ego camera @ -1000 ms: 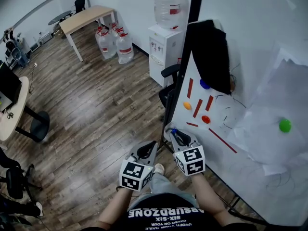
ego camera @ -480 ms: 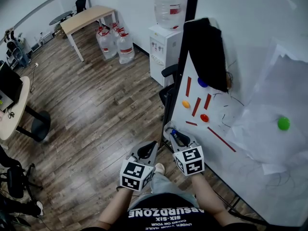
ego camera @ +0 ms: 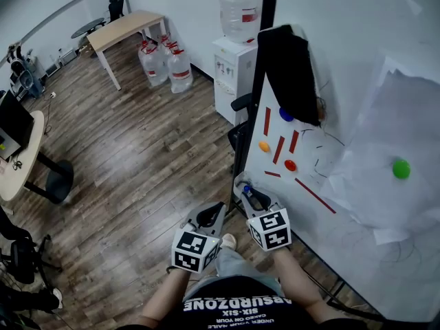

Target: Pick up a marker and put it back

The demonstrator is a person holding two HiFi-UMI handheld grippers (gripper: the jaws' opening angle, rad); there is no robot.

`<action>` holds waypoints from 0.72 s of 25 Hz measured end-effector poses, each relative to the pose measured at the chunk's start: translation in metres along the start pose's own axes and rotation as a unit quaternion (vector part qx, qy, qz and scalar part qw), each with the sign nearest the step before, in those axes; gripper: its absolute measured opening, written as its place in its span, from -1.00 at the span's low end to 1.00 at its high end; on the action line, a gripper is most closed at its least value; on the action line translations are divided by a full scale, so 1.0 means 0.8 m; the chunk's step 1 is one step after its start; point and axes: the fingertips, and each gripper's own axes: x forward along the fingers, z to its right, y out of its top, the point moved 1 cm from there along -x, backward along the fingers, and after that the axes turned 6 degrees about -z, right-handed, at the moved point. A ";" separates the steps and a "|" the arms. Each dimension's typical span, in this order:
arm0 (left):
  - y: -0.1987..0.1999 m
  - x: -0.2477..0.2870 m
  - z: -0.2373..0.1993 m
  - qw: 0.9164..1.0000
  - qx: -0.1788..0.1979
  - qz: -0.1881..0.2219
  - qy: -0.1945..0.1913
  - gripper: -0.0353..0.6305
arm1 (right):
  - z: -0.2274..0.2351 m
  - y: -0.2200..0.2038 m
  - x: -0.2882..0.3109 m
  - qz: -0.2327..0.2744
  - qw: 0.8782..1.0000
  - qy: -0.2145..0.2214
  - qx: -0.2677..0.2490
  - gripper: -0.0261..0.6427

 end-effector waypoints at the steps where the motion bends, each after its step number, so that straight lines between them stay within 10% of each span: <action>1: -0.001 -0.001 0.001 1.000 0.000 0.000 0.000 -0.87 | -0.001 0.000 -0.001 0.000 1.000 0.000 0.000 -0.70; 18: 0.004 -0.018 0.013 1.000 0.008 0.010 -0.003 -0.87 | -0.020 0.019 -0.051 0.044 0.999 -0.005 0.013 -0.70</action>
